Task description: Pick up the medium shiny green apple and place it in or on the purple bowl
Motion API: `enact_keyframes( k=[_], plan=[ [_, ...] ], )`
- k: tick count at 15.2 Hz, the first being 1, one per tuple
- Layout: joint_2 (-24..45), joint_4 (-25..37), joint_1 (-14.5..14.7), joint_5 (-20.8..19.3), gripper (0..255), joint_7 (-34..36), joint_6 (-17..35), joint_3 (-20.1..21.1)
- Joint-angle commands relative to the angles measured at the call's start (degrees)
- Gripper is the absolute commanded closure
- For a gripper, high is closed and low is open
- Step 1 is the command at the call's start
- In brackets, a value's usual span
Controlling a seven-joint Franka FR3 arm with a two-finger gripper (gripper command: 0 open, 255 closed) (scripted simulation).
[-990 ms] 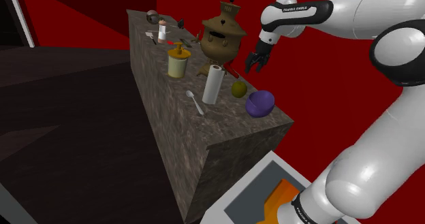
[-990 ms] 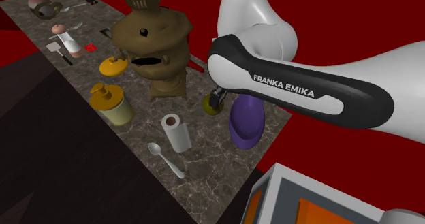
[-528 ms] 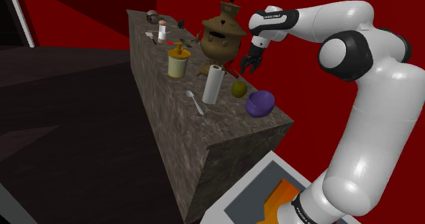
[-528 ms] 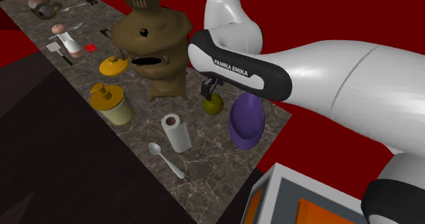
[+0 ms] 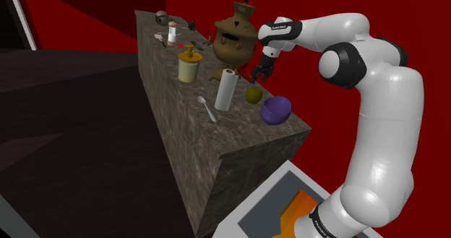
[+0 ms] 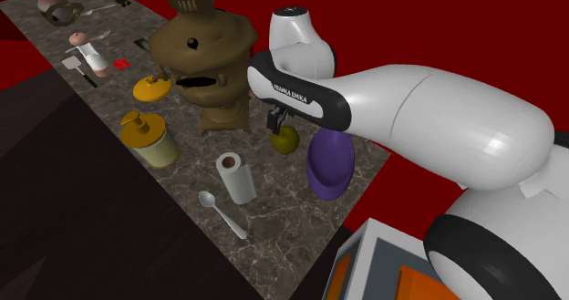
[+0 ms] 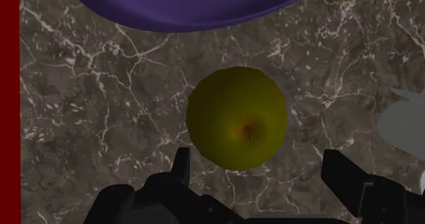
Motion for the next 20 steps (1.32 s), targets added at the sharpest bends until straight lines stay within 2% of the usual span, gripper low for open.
enact_keyframes(
  k=[1, 10, 11, 20],
  plan=[
    [0.47, -0.69, 0.05, 0.22, 0, -0.1, 1.15, 0.14],
    [0.74, -1.5, 0.12, 0.38, 0, -0.22, 2.2, 0.23],
    [0.74, -1.5, 0.12, 0.38, 255, -0.22, 2.2, 0.23],
    [0.75, -1.49, 0.12, 0.38, 255, -0.22, 2.2, 0.23]
  ],
)
